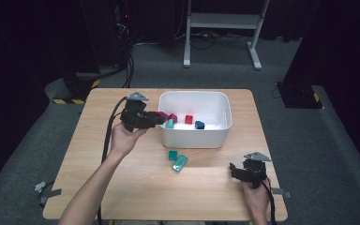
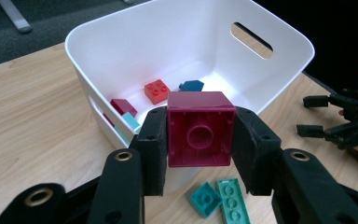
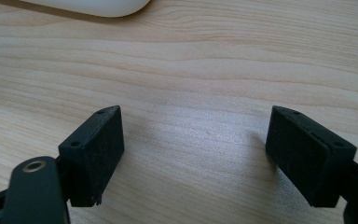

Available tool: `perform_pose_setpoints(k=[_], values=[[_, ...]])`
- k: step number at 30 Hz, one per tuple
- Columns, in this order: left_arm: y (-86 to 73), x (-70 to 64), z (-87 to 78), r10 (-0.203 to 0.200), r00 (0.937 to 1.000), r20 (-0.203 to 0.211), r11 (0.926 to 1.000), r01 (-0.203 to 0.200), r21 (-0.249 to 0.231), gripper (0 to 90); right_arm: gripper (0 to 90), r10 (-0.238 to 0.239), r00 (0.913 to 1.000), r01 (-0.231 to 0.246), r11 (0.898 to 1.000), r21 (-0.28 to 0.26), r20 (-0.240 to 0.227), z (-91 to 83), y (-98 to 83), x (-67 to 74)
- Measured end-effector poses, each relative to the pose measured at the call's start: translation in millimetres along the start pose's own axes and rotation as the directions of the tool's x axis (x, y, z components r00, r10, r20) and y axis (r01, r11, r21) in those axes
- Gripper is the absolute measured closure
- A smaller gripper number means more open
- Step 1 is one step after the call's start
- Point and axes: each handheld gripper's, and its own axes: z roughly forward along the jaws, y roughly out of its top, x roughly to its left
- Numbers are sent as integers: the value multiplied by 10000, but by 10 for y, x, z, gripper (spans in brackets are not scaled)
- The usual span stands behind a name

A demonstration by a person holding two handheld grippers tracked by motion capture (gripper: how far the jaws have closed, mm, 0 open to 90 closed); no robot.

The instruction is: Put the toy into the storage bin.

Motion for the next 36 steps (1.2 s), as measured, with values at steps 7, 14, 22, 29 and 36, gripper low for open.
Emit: perform_pose_setpoints(k=[7, 14, 22, 29, 36], values=[[85, 26, 144, -150, 9999, -7, 9999, 150, 9, 582, 192, 0, 10000, 0, 10000, -1, 0, 0, 0, 0], [185, 20, 271, -84, 9999, -65, 9999, 84, 88, 581, 192, -2, 10000, 2, 10000, -1, 1, 0, 0, 0], [226, 20, 423, -27, 9997, -228, 9994, 35, 353, 579, 192, -3, 10000, 3, 10000, 2, -1, 0, 0, 0], [211, 33, 548, 31, 9992, -401, 9974, -2, 720, 578, 192, 0, 10000, 0, 10000, -1, 0, 0, 0, 0], [211, 32, 574, 81, 9989, -462, 9972, -46, 742, 527, 192, 1, 10000, -1, 10000, -1, -1, 0, 0, 0]])
